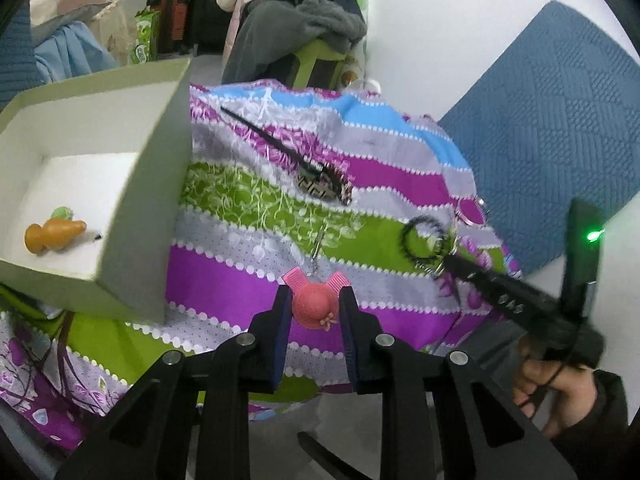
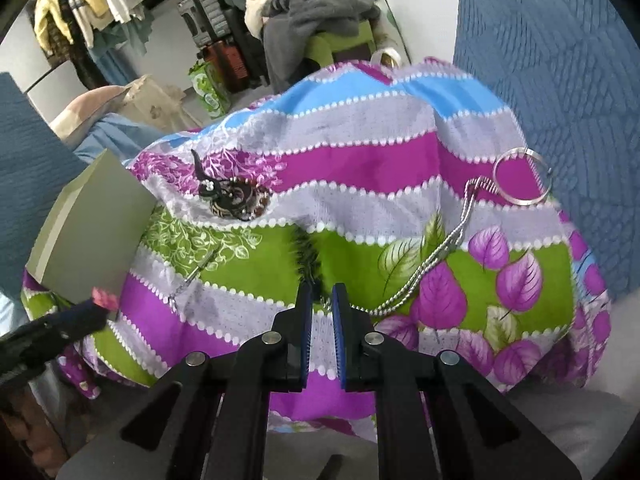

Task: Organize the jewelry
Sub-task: 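Close the right tool on the black coiled hair tie and lift it, then carry the hair tie and pink bow clip over the white box with both tools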

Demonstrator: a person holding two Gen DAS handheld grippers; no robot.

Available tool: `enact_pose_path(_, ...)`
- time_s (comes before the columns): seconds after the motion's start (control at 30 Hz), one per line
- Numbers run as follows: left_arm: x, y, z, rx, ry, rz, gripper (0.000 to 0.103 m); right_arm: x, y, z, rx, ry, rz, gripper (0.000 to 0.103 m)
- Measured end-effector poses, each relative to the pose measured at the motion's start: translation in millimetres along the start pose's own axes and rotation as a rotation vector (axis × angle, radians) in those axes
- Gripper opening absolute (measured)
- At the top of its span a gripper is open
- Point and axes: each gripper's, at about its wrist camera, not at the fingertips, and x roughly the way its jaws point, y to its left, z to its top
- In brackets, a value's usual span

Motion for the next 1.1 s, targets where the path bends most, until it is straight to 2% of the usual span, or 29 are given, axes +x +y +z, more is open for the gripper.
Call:
enact_pose_path(0.1,-6.1,0.3,2.1,-0.003,-0.015,-0.008,0.023,5.6,-3.2,-1.8,0.017,0.030,0.019,0.013)
enact_pose_path(0.17,-7.8,0.7,2.1,-0.006,-0.019,-0.012,0.023,8.7,-4.8,-3.0,0.024,0.046,0.023,0.022)
enact_pose_path(0.23,-8.6,0.6,1.6,-0.005,-0.022,-0.017,0.023,9.1,-5.3,-2.2,0.024,0.040,0.021,0.026)
enact_pose_path(0.47,-8.4,2.5,-0.1,-0.004,-0.020,-0.015,0.023,27.8,-12.2,18.0,-0.002,0.010,-0.043,0.026)
enact_pose_path(0.53,-8.6,3.0,0.0,-0.006,-0.022,-0.011,0.023,35.5,-16.2,20.9,0.013,0.023,-0.037,0.025)
enact_pose_path(0.63,-8.9,2.5,1.0,-0.006,-0.026,-0.006,0.023,46.4,-16.1,21.3,0.009,0.060,-0.029,0.009)
enact_pose_path(0.83,-10.4,3.6,4.0,-0.010,-0.022,0.002,0.023,27.2,-0.7,19.8,-0.047,0.018,-0.070,0.008)
enact_pose_path(1.1,-29.9,4.3,21.0,0.012,-0.043,0.030,0.023,-24.9,21.8,28.4,-0.056,-0.063,-0.107,0.008)
